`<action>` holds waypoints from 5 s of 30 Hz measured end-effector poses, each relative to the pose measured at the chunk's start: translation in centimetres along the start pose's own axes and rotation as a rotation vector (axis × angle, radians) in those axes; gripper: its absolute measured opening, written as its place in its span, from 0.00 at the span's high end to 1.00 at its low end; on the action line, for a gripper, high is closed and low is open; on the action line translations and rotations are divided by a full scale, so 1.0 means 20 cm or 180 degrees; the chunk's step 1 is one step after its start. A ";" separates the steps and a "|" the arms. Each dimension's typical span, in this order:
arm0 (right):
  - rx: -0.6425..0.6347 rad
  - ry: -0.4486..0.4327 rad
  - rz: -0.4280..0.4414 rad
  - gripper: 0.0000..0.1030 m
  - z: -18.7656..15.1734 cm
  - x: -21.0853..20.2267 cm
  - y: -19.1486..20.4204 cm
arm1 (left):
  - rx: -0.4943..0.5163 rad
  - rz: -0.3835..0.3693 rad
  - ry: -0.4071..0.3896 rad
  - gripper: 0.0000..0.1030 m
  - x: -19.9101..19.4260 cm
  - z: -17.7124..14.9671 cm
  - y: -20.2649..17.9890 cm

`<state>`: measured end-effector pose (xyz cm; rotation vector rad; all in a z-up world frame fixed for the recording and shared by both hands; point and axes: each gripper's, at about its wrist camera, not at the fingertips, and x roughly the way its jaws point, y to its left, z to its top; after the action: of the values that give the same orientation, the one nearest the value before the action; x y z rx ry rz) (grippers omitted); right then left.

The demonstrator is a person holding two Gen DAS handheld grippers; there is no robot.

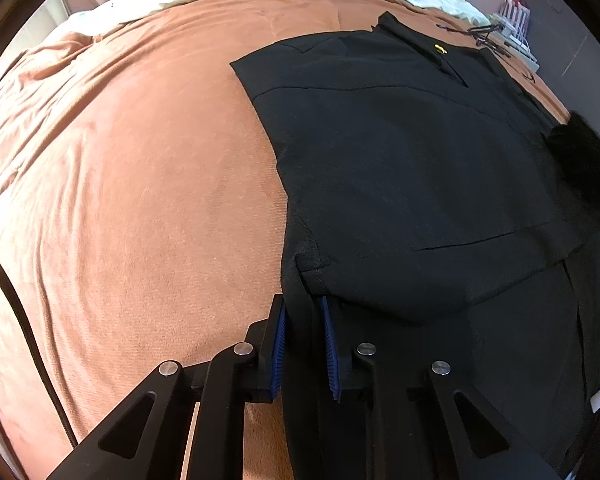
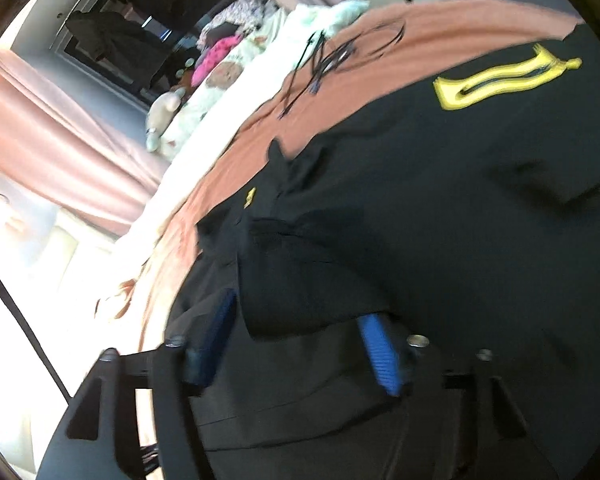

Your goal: Fold large clothes

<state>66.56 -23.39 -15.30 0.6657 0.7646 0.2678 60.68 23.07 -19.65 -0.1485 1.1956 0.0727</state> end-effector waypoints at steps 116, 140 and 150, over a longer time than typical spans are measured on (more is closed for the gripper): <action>-0.1285 0.0013 0.0461 0.99 0.02 -0.49 0.62 | 0.0627 -0.0029 -0.0495 0.60 -0.63 0.24 -0.75; -0.0676 0.0790 0.0300 0.32 -0.04 -0.36 0.28 | 0.0294 0.0151 -0.0325 0.59 -0.76 -0.09 -0.29; -0.0215 0.0524 -0.0255 0.44 0.17 -0.38 -0.09 | 0.0220 0.0003 -0.0224 0.59 -0.58 -0.09 -0.30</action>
<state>63.60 -29.74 -10.51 0.5523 0.9335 0.2762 55.52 17.14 -9.04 -0.0841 1.1265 0.0372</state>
